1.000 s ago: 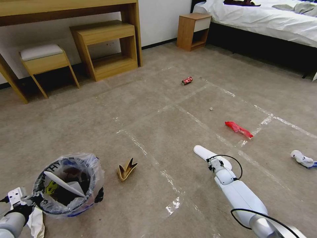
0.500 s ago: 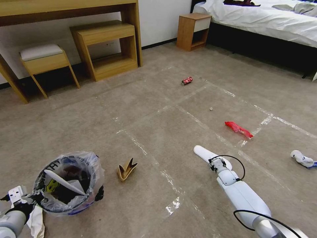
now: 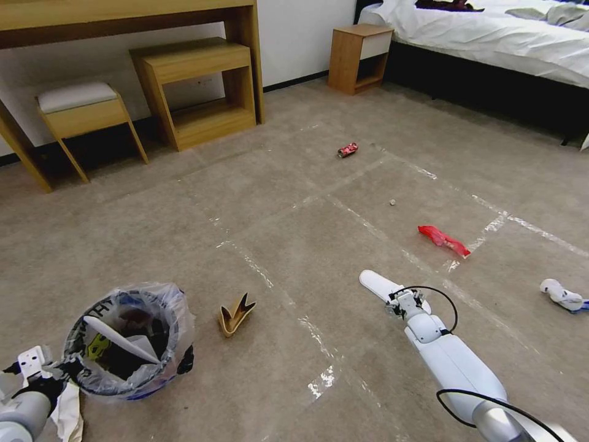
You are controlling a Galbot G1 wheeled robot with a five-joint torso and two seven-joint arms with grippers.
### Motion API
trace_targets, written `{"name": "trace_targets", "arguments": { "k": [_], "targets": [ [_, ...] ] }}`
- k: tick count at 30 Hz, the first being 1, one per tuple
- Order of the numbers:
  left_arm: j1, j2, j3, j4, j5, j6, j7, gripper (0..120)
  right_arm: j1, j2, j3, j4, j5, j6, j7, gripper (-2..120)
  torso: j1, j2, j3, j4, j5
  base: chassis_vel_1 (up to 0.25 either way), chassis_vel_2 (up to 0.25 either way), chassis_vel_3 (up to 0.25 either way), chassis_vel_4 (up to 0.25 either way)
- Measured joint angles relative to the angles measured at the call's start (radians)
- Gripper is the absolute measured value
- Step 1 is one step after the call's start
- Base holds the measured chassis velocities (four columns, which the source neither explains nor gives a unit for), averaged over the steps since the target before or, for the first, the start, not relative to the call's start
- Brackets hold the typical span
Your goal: Pick up the trash bin and place the garbage on the floor into it.
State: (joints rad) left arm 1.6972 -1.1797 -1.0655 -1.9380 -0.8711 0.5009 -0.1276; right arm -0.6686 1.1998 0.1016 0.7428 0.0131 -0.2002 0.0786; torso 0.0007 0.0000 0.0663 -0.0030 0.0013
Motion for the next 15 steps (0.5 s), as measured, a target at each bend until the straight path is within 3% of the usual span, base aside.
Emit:
{"name": "trace_targets", "arguments": {
  "k": [15],
  "targets": [
    [-0.005,-0.005,0.003,-0.002,0.004,-0.006,0.002,1,-0.005,-0.023,0.004,0.016,-0.001,-0.018,0.0,88,0.0,0.0,0.0,0.0,-0.0001,0.0,0.0,0.0,0.0]
  ]
}}
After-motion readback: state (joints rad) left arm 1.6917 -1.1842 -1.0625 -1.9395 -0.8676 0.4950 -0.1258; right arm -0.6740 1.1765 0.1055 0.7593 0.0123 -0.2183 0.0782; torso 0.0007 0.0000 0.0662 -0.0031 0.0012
